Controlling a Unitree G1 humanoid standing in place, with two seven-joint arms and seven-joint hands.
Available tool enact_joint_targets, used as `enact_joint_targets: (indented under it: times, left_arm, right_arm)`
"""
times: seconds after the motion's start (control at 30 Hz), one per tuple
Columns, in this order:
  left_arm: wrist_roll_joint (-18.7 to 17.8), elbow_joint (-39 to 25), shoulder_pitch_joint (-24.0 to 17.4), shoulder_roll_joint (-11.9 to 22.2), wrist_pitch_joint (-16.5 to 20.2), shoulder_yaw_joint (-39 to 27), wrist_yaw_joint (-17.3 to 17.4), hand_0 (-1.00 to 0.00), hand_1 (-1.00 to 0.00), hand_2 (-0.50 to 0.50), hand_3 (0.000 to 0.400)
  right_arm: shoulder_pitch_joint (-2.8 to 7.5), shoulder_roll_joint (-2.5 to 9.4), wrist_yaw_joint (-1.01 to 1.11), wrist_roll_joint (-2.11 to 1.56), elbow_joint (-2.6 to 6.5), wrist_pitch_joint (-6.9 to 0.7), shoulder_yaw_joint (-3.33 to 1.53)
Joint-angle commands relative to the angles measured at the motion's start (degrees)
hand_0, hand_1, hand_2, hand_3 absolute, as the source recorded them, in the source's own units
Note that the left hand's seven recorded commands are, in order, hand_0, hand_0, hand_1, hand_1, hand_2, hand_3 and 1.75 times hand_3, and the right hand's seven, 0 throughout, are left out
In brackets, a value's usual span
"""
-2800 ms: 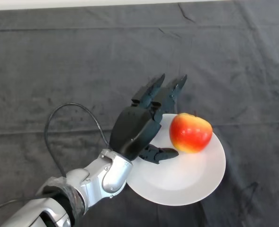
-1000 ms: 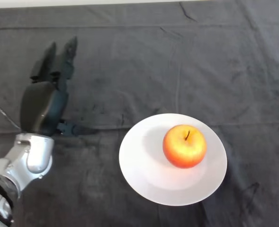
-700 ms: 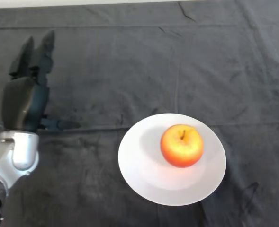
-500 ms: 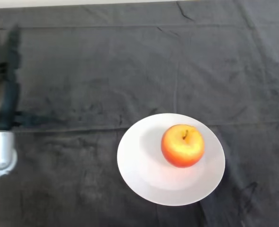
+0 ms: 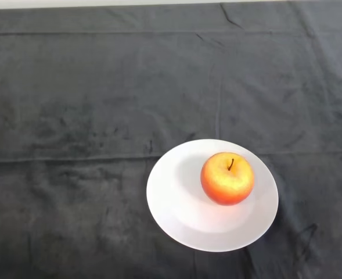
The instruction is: Move the apple to the plate
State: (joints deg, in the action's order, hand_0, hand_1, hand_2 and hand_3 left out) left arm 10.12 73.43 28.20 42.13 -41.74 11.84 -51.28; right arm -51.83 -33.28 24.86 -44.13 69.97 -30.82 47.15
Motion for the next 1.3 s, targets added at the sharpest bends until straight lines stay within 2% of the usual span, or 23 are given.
enact_joint_targets:
  times: [0.03, 0.4, 0.77, 1.3]
  left_arm:
    - [-1.48, 1.81, -2.67, 3.72, 1.06, -1.83, -1.24, 0.00, 0.00, 0.00, 0.000]
    - [-4.29, 1.44, -5.73, 2.64, 5.08, -6.09, -1.45, 0.00, 0.00, 0.00, 0.000]
    - [-6.27, 0.25, -6.46, 2.10, 8.37, -9.22, 0.97, 0.00, 0.00, 0.00, 0.000]
    - [-6.60, -1.91, -7.04, 1.50, 9.88, -11.67, 2.74, 0.00, 0.00, 0.00, 0.000]
  right_arm:
    - [1.65, -1.31, 0.30, -0.41, 1.09, 0.39, 0.38]
    - [1.67, -1.29, 0.29, -0.40, 1.05, 0.39, 0.38]
    - [1.70, -1.25, 0.27, -0.40, 0.97, 0.40, 0.37]
    - [1.75, -1.19, 0.23, -0.39, 0.84, 0.40, 0.36]
